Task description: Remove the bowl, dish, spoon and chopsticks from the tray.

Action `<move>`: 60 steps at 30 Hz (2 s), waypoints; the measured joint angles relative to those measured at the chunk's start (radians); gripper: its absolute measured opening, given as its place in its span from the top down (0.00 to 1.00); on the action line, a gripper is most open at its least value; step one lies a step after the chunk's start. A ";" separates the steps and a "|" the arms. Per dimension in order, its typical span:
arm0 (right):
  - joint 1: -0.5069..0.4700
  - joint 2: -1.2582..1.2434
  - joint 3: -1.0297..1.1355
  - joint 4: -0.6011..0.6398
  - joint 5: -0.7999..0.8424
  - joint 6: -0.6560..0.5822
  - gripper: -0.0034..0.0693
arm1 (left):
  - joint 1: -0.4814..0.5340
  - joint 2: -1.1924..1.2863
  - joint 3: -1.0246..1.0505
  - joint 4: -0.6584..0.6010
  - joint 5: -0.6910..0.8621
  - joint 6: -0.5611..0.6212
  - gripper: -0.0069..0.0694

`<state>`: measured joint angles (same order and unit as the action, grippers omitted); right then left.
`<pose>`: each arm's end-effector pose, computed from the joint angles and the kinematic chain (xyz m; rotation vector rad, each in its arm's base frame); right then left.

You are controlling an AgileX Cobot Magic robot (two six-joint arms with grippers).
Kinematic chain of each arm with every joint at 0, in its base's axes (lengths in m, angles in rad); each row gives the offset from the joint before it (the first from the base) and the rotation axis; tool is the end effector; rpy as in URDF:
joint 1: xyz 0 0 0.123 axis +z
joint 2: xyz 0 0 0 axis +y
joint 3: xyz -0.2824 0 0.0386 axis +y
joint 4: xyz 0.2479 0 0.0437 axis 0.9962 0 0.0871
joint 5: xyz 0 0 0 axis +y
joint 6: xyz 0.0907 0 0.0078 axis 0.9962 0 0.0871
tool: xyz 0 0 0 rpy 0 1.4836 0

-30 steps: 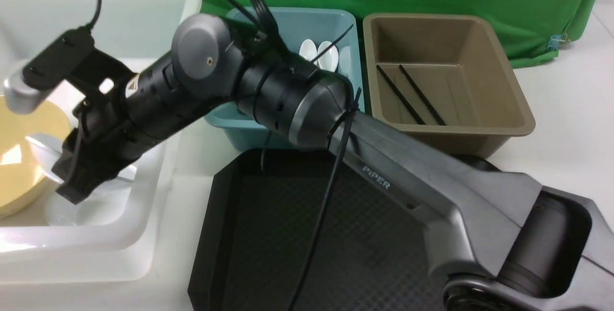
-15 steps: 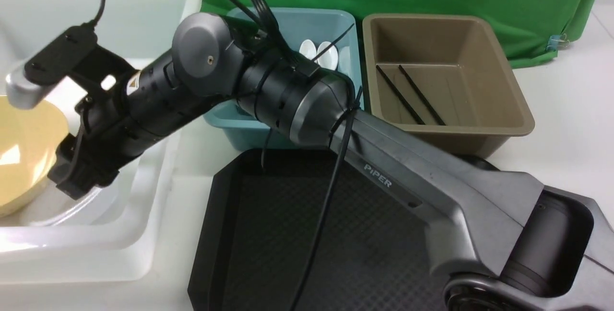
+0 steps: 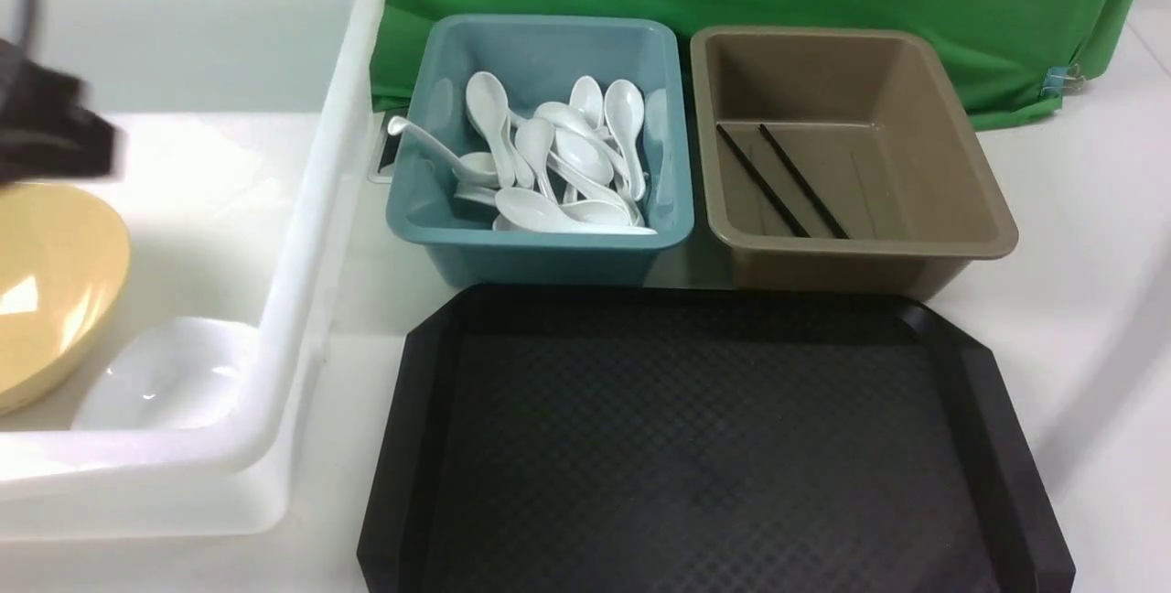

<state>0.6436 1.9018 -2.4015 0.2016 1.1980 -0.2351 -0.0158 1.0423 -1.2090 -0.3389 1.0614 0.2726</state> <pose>0.3086 0.2527 0.4838 -0.9612 1.9820 0.4770 0.1894 -0.0294 0.4091 0.2807 2.3135 -0.3028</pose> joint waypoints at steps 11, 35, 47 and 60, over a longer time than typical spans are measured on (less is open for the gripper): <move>-0.008 -0.896 1.122 -0.475 -0.462 0.357 0.95 | -0.285 -0.108 0.092 -0.017 -0.108 0.038 0.91; -0.010 -1.711 1.968 -0.837 -1.070 0.791 0.91 | -0.302 -0.766 0.838 0.015 -0.834 -0.067 0.91; -0.010 -1.711 1.968 -0.837 -1.071 0.792 0.87 | -0.302 -0.766 0.838 0.106 -0.836 -0.067 0.91; -0.010 -1.711 1.968 -0.837 -1.067 0.792 0.84 | -0.087 -0.937 1.020 0.140 -0.924 -0.103 0.91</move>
<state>0.6340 0.1911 -0.4334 -0.6358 0.1306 0.5569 -0.1031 0.1056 -0.1894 -0.1987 0.1375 0.1695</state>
